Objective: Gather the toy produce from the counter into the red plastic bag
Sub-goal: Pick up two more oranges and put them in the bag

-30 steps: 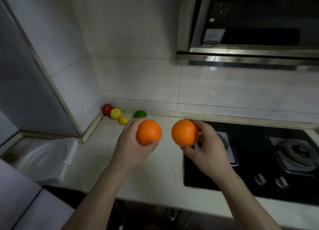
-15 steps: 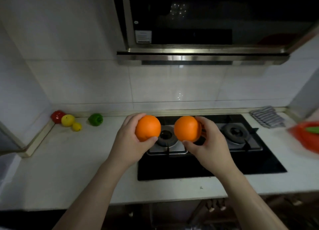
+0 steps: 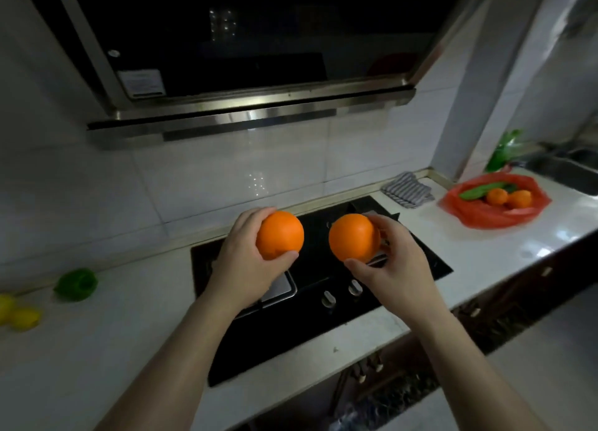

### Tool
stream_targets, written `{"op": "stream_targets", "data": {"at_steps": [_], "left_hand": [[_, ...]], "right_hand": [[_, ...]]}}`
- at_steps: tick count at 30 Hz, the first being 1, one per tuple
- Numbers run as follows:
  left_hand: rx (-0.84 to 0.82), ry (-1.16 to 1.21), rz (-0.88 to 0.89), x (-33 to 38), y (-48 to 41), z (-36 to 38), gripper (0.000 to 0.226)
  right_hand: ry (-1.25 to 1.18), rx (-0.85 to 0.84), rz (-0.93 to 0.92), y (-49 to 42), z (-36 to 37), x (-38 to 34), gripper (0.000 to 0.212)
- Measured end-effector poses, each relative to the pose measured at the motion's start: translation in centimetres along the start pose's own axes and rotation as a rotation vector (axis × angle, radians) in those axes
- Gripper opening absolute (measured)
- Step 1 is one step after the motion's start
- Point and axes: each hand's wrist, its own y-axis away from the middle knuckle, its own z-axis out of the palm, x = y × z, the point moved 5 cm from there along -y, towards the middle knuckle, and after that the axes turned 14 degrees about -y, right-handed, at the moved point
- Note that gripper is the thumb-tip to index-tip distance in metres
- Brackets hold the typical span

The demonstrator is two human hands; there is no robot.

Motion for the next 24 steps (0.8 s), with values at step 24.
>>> {"op": "stream_targets", "data": {"at_steps": [24], "left_hand": [[-0.111, 0.128, 0.153, 23.4, -9.5, 20.1, 0.073]], "right_hand": [[0.077, 0.224, 0.064, -4.8, -27.1, 12.5, 0.074]]}}
